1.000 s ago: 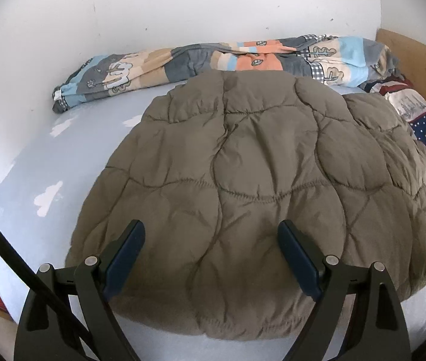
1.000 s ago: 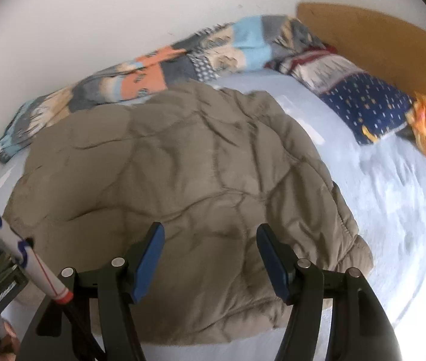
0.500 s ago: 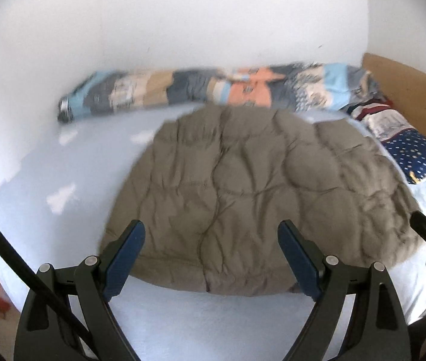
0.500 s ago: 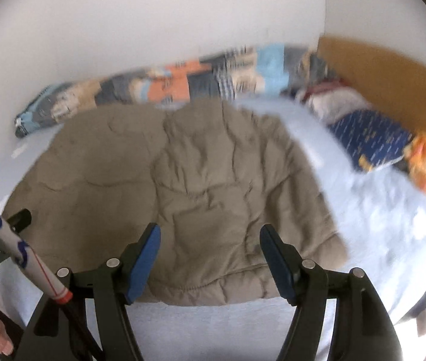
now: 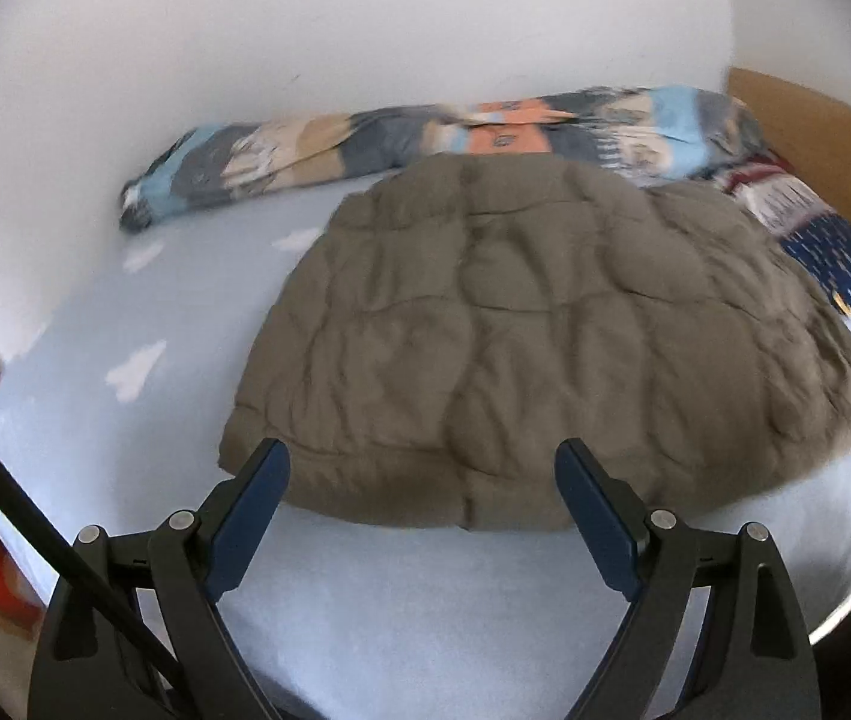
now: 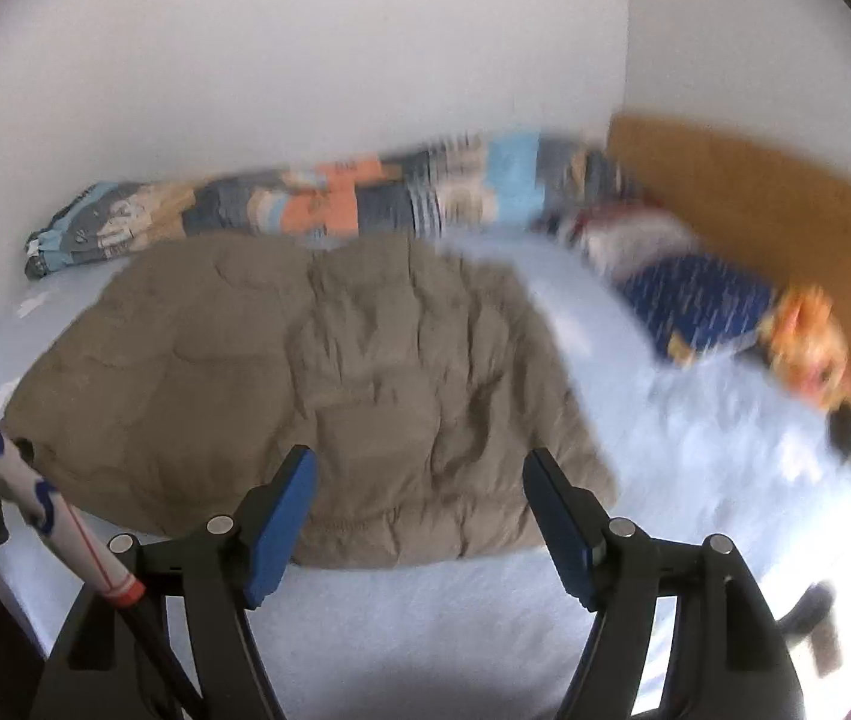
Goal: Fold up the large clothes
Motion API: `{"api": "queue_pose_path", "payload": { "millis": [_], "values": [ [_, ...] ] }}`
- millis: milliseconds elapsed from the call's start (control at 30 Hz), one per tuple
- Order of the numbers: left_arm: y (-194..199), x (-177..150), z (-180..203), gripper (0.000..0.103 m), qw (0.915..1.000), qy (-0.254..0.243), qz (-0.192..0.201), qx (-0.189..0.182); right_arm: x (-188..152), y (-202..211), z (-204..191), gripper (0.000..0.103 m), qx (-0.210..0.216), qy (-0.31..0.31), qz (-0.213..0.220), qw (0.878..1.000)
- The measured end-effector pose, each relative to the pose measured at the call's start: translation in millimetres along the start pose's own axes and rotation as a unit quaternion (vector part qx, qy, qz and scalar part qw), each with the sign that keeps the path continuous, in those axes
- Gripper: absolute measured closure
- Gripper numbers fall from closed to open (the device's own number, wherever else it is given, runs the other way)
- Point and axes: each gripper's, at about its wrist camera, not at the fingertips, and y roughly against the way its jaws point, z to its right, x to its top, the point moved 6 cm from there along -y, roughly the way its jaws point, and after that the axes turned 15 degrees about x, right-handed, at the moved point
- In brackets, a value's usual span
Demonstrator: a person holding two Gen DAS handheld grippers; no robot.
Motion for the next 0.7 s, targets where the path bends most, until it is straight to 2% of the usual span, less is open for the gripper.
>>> {"api": "queue_pose_path", "payload": {
  "millis": [133, 200, 267, 367, 467, 533, 567, 600, 667, 700],
  "values": [
    [-38.3, 0.2, -5.1, 0.014, 0.9978, 0.039, -0.052, -0.008, 9.8, -12.6, 25.4, 0.028, 0.011, -0.047, 0.012, 0.999],
    [-52.5, -0.6, -4.2, 0.014, 0.9971, 0.040, -0.064, -0.006, 12.5, -23.0, 33.4, 0.028, 0.020, -0.062, 0.004, 0.998],
    [-61.5, -2.9, -0.4, 0.011, 0.9971, 0.036, -0.066, -0.006, 9.9, -41.8, 45.6, 0.032, 0.043, -0.102, -0.016, 0.994],
    [-68.6, -5.6, 3.8, 0.008, 0.9975, 0.023, -0.066, -0.001, -1.2, -66.5, 60.4, 0.032, 0.065, -0.161, -0.058, 0.983],
    [-67.6, -4.0, 1.9, 0.008, 0.9980, 0.022, -0.059, -0.001, -1.5, -72.9, 57.7, 0.031, 0.052, -0.151, -0.067, 0.985],
    [-57.6, 2.2, -1.3, 0.008, 0.9993, 0.022, -0.028, 0.008, 0.5, -70.0, 53.5, 0.032, 0.035, -0.137, -0.062, 0.988],
    [-52.0, 3.0, -1.9, 0.008, 0.9996, 0.021, -0.015, 0.008, 5.5, -58.4, 48.8, 0.036, 0.012, -0.118, -0.037, 0.992],
    [-46.9, 3.9, -2.2, 0.008, 0.9997, 0.021, -0.006, 0.007, 11.5, -44.7, 41.2, 0.036, -0.003, -0.089, -0.004, 0.996],
    [-39.3, 6.9, -3.1, 0.008, 0.9996, 0.025, 0.012, 0.011, 23.3, -24.8, 18.0, 0.036, -0.012, -0.018, 0.047, 0.999],
    [-38.7, 8.4, -3.0, 0.008, 0.9994, 0.025, 0.015, 0.015, 24.6, -20.1, 10.0, 0.036, -0.014, 0.003, 0.058, 0.998]
  ]
}}
